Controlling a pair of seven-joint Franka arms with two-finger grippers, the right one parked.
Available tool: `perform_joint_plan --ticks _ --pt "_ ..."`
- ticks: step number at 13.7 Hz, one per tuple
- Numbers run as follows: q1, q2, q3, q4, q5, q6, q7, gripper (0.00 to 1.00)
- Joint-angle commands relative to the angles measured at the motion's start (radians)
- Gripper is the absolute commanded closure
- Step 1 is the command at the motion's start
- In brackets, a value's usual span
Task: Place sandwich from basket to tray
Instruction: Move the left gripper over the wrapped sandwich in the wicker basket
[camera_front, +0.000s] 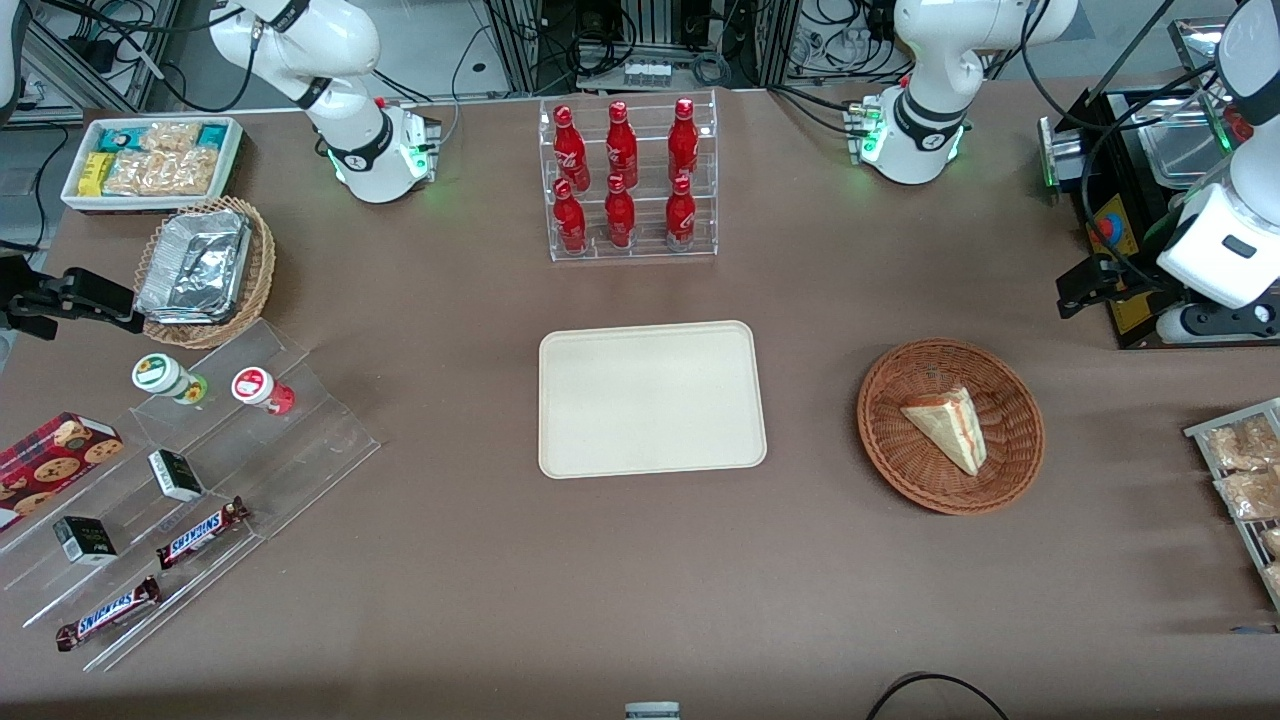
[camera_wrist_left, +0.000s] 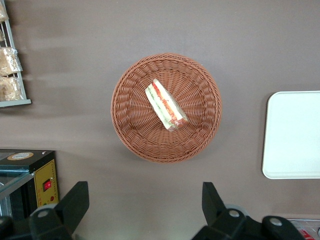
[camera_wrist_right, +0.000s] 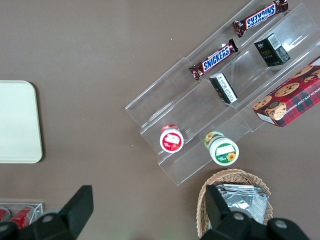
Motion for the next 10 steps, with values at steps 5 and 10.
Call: perform_joint_plan --ticks 5,10 --pt "-0.011 0.046 0.014 0.017 -0.003 0.008 0.022 0.0" --pt "-0.021 0.13 0.013 -0.033 -0.001 0.148 -0.082 0.0"
